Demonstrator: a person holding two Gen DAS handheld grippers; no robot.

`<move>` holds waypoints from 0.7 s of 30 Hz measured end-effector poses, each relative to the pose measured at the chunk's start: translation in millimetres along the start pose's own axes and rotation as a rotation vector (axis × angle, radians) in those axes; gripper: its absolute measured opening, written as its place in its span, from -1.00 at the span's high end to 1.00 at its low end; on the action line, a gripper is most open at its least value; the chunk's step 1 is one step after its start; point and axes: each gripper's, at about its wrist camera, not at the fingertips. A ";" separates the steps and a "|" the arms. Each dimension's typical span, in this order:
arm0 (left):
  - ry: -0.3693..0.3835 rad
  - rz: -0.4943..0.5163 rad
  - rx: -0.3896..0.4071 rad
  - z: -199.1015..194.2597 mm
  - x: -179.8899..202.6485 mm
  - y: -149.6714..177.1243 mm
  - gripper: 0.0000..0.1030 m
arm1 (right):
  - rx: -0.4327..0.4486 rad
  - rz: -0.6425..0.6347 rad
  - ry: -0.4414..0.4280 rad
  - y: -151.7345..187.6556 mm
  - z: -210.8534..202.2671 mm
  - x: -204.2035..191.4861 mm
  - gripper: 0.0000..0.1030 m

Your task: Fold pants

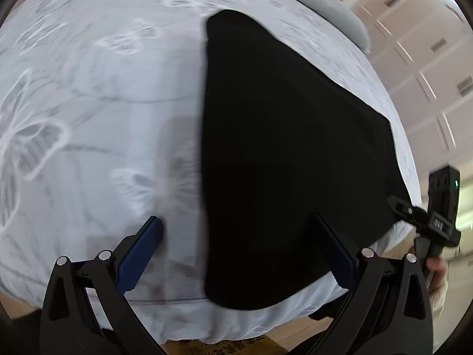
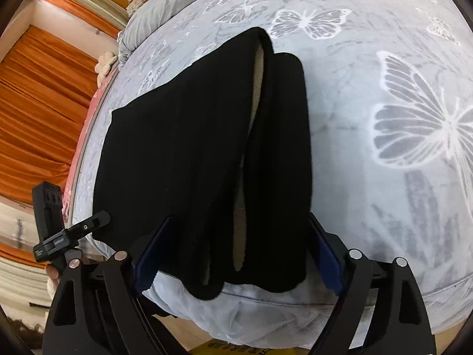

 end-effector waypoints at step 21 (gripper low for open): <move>0.029 0.038 0.092 -33.9 35.5 15.4 0.52 | 0.122 -0.043 -0.117 22.7 -26.1 -29.7 0.24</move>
Point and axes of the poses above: each gripper's, at about its wrist camera, not at the fingertips, and z roughly the way its jaws point, x to its right, y to its underside, and after that the axes turned 3 degrees about x, right-handed
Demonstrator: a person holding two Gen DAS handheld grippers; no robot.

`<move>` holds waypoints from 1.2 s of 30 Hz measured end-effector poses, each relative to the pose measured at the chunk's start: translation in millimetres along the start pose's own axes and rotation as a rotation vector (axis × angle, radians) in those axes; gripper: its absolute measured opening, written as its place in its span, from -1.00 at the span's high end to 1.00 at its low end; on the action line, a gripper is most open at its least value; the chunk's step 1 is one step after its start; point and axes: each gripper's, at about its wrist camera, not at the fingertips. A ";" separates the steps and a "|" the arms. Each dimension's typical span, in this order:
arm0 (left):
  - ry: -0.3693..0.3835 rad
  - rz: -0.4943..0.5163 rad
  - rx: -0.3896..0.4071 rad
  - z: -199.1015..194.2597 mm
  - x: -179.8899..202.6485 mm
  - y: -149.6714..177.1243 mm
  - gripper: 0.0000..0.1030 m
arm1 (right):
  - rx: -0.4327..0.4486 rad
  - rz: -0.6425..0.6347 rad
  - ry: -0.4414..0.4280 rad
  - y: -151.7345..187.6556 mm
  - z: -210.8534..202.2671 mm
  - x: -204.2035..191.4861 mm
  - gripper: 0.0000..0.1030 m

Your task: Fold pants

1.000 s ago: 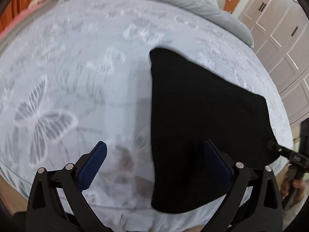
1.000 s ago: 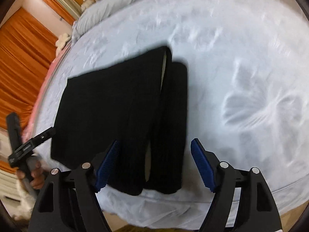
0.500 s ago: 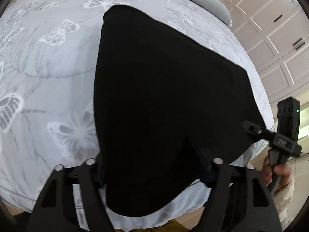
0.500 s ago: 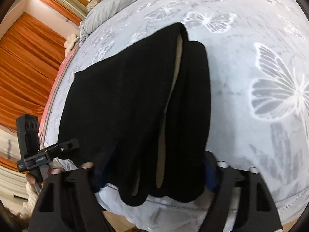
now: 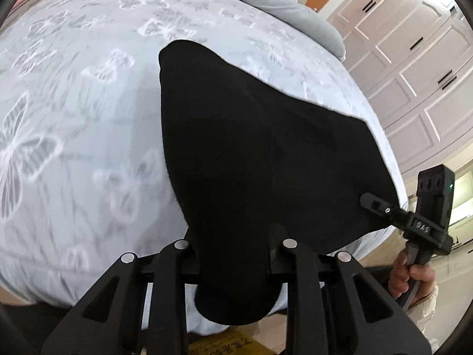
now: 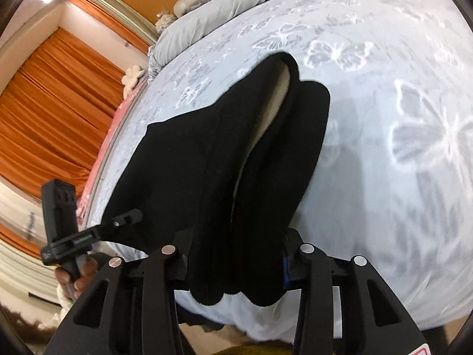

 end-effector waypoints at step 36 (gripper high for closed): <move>-0.265 0.275 0.438 -69.9 93.3 -157.8 0.52 | 0.386 -0.264 0.047 -160.3 -21.8 -125.8 0.26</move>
Point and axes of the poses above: each gripper's, at about its wrist camera, not at the fingertips, and z roughly the way its jaws point, x to its right, y to its underside, and after that the axes turned 3 degrees about x, right-handed
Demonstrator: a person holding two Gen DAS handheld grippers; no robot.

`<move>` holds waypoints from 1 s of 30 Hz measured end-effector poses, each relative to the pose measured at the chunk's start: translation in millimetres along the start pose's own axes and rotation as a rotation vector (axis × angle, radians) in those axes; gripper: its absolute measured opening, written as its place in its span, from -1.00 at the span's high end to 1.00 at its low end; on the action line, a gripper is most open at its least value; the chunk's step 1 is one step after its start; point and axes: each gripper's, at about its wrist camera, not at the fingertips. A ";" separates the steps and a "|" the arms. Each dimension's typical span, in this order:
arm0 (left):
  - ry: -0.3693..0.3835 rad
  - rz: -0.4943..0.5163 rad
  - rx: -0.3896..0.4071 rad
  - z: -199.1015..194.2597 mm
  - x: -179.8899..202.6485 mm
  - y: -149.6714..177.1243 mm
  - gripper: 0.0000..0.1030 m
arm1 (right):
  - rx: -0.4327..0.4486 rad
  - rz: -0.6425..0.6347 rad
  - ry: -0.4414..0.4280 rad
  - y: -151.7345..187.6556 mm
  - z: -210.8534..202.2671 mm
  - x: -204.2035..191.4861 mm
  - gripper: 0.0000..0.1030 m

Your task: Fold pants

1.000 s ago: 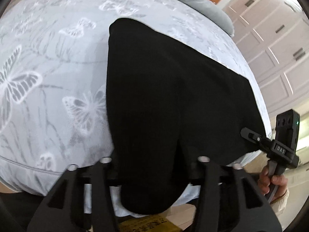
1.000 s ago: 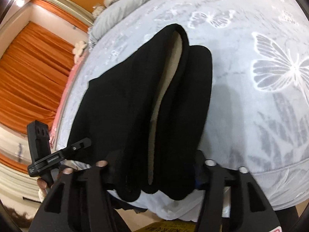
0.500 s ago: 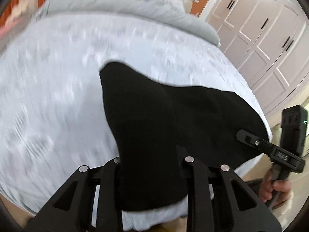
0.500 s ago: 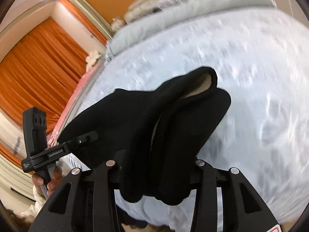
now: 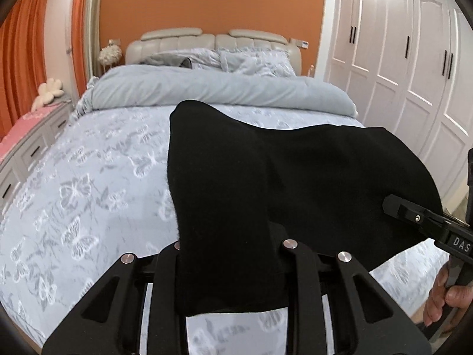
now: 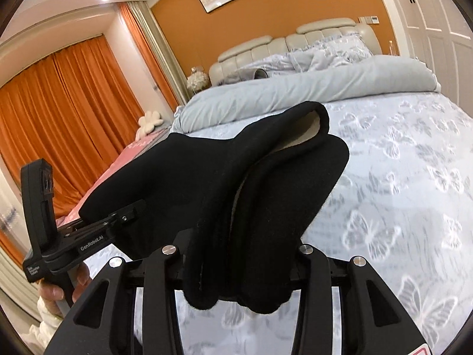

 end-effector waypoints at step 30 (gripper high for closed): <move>-0.089 0.021 0.044 159.9 -24.3 -31.1 0.51 | 0.107 0.119 0.027 -36.4 141.7 69.5 0.24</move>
Point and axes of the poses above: each gripper's, at about its wrist camera, not at the fingertips, and z roughly the way its jaws point, x to its right, y to its underside, and after that the axes turned 3 degrees about x, right-handed
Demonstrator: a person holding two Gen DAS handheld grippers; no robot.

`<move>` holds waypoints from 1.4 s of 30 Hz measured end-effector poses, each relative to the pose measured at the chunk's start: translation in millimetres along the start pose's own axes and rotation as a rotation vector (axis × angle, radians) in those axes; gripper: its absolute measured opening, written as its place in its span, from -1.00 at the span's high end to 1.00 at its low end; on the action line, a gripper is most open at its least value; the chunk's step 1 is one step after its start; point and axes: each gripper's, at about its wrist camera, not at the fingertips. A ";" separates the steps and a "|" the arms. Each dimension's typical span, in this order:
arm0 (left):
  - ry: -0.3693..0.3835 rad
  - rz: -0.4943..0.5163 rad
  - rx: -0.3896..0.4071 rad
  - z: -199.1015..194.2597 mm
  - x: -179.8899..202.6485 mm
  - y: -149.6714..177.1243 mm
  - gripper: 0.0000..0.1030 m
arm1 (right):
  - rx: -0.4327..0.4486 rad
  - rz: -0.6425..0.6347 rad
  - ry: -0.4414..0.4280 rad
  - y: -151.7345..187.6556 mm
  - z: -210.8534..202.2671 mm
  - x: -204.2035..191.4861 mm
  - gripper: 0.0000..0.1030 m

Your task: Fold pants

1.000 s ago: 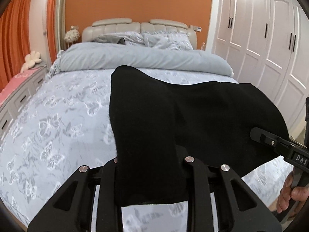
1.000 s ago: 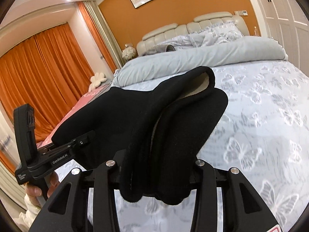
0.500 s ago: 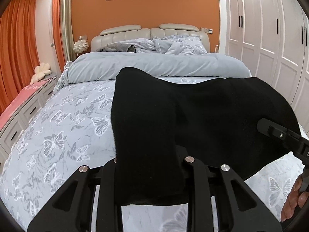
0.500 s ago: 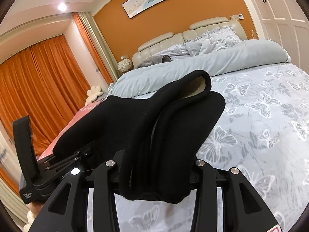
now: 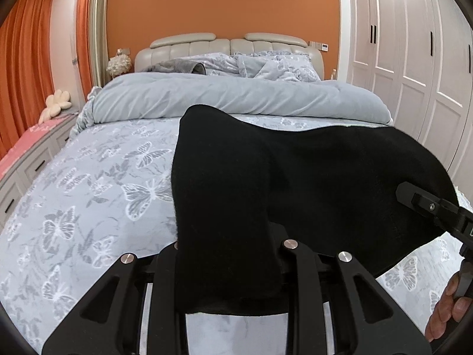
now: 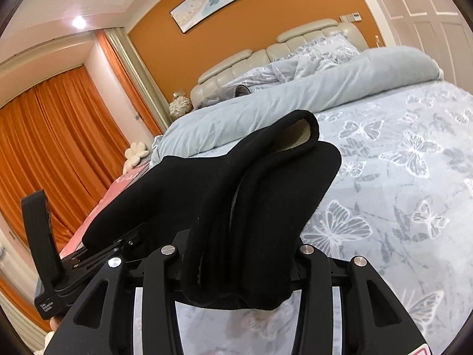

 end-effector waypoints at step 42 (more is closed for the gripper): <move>-0.156 0.035 -0.154 -56.9 27.8 59.1 -0.20 | -0.363 0.003 0.238 63.4 -0.1 30.6 -0.10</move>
Point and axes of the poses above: each gripper's, at about its wrist camera, not at the fingertips, and z roughly the way its jaws point, x to its right, y to its underside, and after that the axes turned 3 degrees about x, right-handed
